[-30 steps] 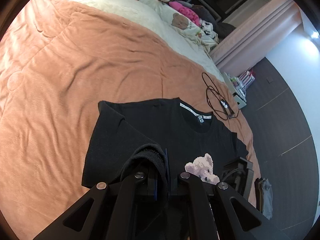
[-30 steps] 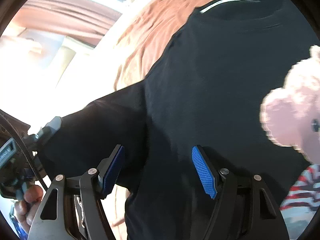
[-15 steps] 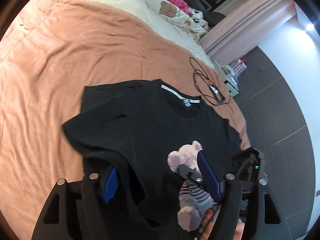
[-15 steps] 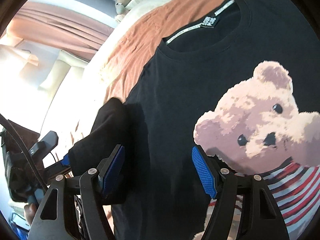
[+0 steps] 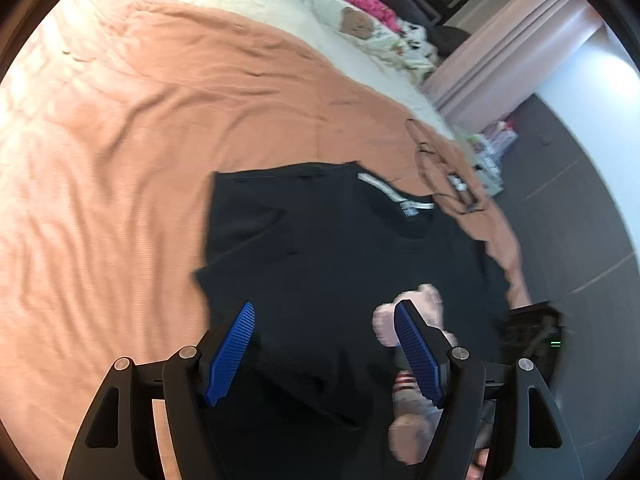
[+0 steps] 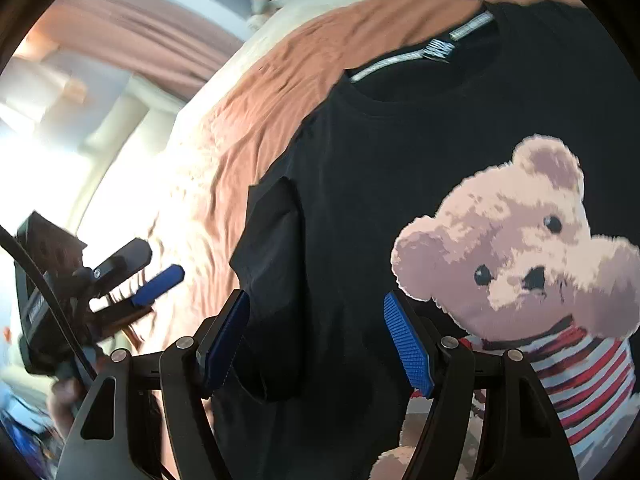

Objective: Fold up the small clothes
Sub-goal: 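Fold the gripped side panel over onto the bear print and release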

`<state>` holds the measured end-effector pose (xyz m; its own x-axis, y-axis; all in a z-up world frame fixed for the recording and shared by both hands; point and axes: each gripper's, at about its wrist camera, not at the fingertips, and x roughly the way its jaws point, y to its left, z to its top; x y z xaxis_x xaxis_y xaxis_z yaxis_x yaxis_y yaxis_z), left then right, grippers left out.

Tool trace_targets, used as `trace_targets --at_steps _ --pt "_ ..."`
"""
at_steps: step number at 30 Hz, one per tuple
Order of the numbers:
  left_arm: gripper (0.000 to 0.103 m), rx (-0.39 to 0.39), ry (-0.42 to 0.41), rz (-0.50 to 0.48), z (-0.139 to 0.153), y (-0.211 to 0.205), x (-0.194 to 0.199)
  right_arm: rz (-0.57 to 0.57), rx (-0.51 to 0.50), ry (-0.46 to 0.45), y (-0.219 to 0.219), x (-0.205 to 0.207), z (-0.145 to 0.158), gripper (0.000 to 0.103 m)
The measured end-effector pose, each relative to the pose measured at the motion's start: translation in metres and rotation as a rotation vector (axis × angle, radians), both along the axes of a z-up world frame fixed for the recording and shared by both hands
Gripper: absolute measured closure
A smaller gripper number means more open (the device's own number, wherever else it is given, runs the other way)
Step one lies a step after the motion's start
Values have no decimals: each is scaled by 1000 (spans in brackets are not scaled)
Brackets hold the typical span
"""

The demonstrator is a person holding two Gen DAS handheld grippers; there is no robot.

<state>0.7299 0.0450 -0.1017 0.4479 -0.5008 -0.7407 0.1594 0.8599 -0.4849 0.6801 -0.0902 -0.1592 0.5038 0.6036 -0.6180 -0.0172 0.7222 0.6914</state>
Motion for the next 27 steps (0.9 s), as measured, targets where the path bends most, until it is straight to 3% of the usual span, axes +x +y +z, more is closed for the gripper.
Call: trace_targets --at_steps 2,4,7,10,16,22,27 --pt "33 45 18 30 -6 10 -2 35 -56 -21 11 0 8 35" --pt "57 57 49 46 -14 20 -3 79 -113 -46 26 1 17 35" --pt "71 79 119 73 -29 36 -6 135 -184 -68 49 1 26 35" --pt "72 105 160 69 -41 47 -11 178 -230 -70 66 3 30 35" --pt "72 57 219 60 -63 62 -20 236 -359 -59 106 13 30 33" --pt "72 13 262 35 -82 66 -23 301 -413 -21 132 27 23 32" --pt "73 1 260 27 -87 65 -23 334 -516 13 149 37 12 32"
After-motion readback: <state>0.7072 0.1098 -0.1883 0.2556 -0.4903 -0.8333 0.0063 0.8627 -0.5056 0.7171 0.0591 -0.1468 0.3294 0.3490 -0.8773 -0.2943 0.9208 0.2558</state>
